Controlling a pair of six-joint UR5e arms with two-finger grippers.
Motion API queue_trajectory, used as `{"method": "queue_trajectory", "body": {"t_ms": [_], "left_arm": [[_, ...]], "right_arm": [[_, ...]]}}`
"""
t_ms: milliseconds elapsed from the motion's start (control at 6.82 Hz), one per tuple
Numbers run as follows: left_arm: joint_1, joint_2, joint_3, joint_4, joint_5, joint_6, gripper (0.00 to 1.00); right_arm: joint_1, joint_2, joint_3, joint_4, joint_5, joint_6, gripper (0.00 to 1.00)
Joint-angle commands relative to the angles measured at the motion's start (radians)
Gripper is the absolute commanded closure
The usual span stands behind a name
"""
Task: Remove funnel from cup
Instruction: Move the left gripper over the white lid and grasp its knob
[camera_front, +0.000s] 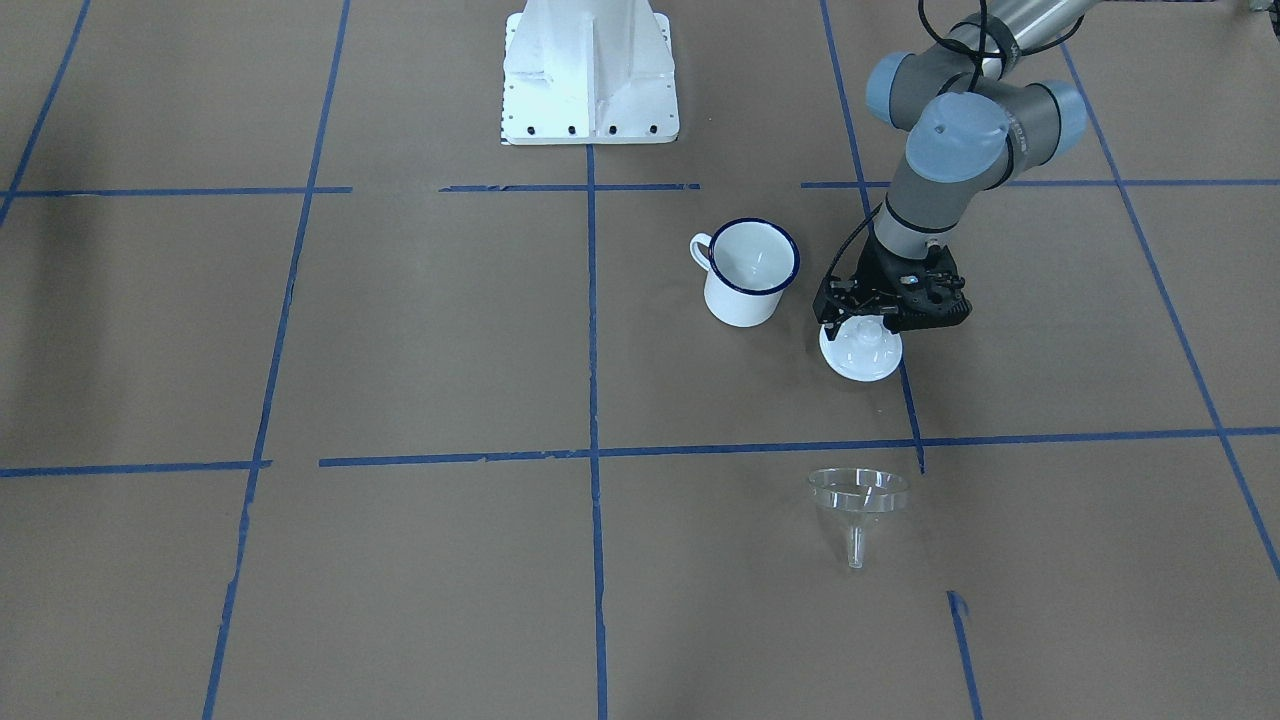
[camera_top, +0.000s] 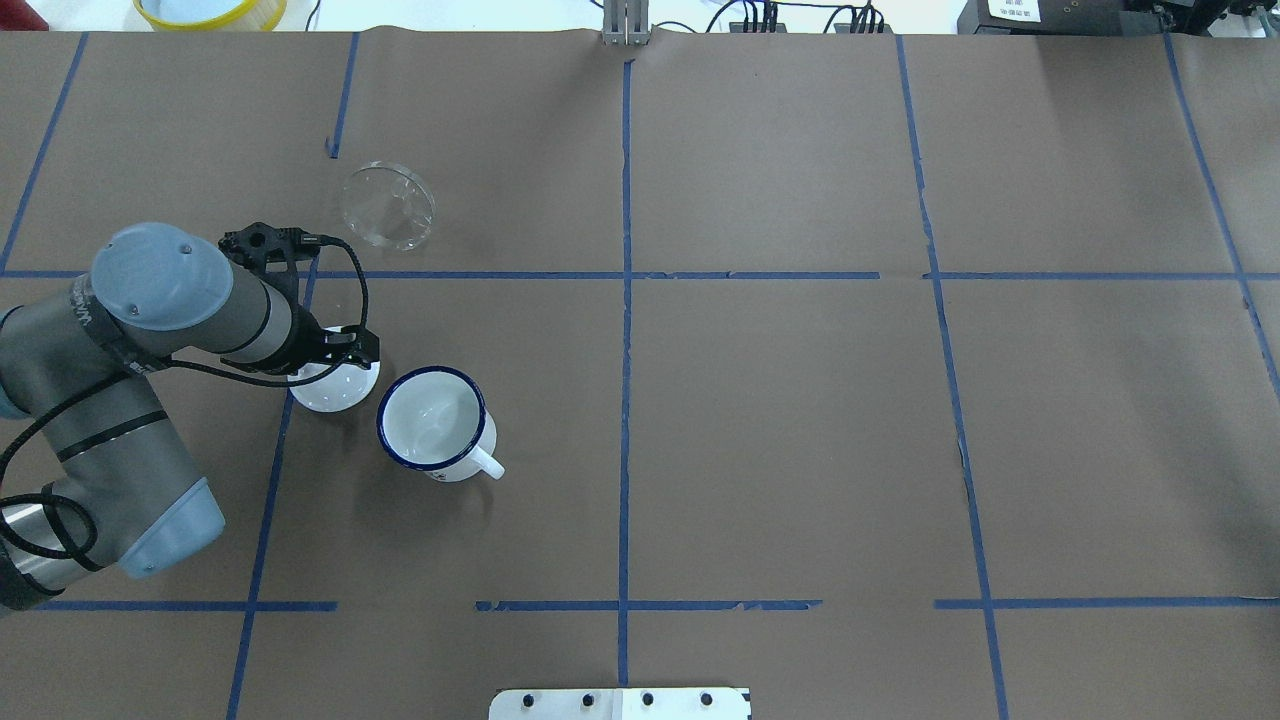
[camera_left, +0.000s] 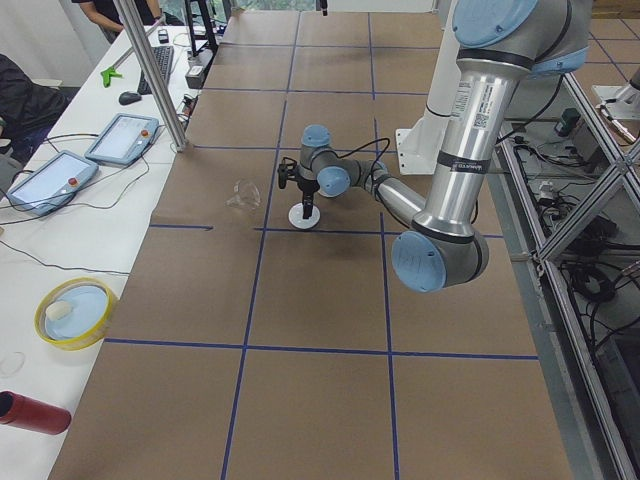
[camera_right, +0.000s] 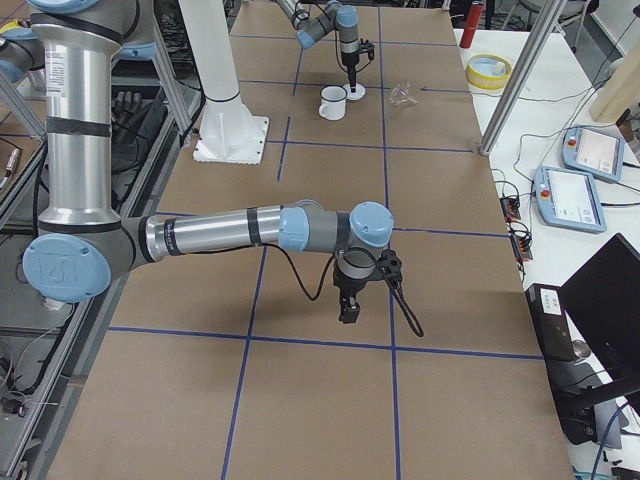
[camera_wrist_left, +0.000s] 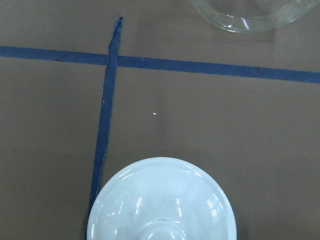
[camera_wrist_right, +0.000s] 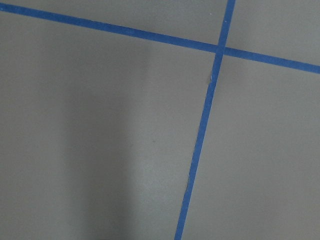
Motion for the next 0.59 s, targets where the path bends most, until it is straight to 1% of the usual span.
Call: {"method": "queue_trajectory", "body": {"t_ms": [0,147,440], "left_arm": [[-0.006,0.006,-0.014,0.002,0.000,0.004,0.27],[-0.009,0.007,-0.019,0.002,0.000,0.004,0.34],[-0.009,0.006,-0.010,0.002,0.000,0.004,0.36]], "right_arm": [[0.000,0.000,-0.001,0.000,0.000,0.000,0.00],[0.000,0.000,0.000,0.000,0.000,0.000,0.00],[0.000,0.000,0.000,0.000,0.000,0.000,0.00]]}}
